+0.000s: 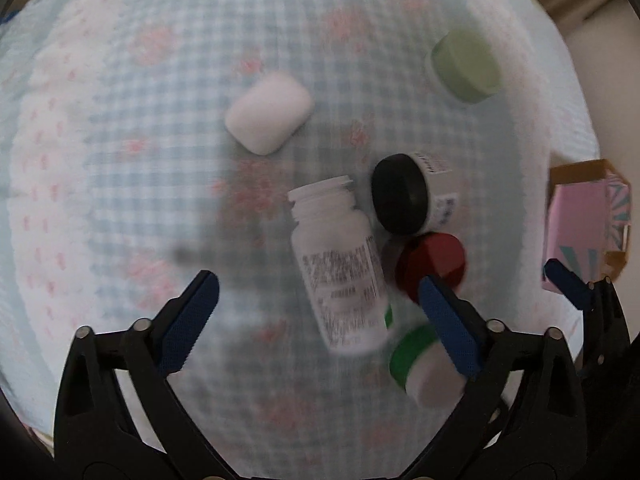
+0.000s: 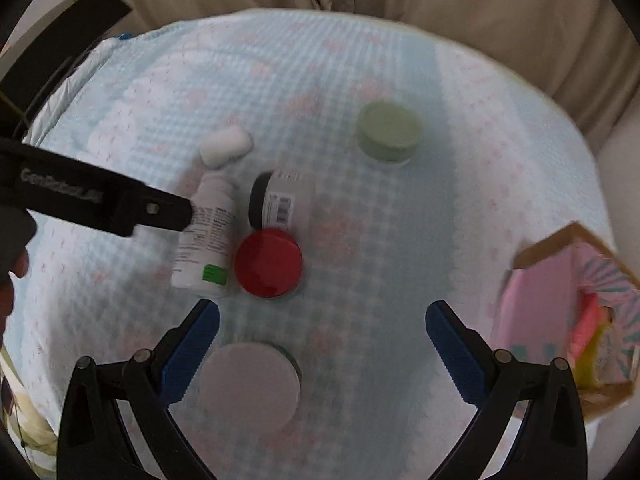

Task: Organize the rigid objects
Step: 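Grasp the white pill bottle with the left tool while the right tool grasps the red-lidded jar, then carry the pill bottle and red-lidded jar over the cardboard box, then release the pill bottle and red-lidded jar into the cardboard box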

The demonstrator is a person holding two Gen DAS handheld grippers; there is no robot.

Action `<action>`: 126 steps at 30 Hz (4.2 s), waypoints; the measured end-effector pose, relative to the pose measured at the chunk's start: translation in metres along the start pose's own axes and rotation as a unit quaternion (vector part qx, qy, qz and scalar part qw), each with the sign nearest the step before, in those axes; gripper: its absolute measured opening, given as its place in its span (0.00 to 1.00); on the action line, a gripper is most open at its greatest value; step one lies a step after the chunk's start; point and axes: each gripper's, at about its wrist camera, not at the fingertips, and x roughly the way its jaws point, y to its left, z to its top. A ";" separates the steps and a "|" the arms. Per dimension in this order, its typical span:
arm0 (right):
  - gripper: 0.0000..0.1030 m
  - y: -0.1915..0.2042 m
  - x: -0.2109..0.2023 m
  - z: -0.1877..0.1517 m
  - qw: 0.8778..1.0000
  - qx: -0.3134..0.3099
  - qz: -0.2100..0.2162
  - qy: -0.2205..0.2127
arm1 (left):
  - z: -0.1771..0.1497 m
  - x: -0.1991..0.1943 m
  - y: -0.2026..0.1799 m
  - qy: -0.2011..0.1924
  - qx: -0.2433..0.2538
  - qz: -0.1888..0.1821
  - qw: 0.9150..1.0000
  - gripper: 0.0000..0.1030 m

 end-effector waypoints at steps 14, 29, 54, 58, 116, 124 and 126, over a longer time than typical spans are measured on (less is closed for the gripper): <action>0.70 0.019 0.070 0.006 0.995 -0.093 0.039 0.013 | 0.019 0.047 -0.024 0.018 -0.008 -0.004 1.000 0.56; 0.50 0.022 0.071 0.007 0.992 -0.096 0.076 0.002 | 0.007 0.029 0.003 0.018 -0.032 -0.044 0.998 0.49; 0.49 0.013 -0.061 0.009 0.998 0.022 0.035 -0.056 | -0.065 -0.156 0.023 -0.084 -0.014 -0.073 0.994 0.46; 0.49 0.005 -0.129 0.010 0.993 0.069 0.034 -0.084 | -0.080 -0.199 -0.005 -0.110 0.010 -0.079 0.991 0.46; 0.50 -0.396 -0.066 -0.130 0.974 0.227 0.015 0.015 | -0.035 0.010 -0.418 -0.016 0.161 0.046 0.986 0.46; 1.00 -0.409 -0.070 -0.128 0.968 0.245 0.053 -0.007 | -0.039 -0.005 -0.432 -0.050 0.206 0.046 0.976 1.00; 1.00 -0.412 -0.073 -0.130 0.967 0.250 0.043 -0.010 | -0.040 -0.003 -0.431 -0.047 0.209 0.046 0.976 1.00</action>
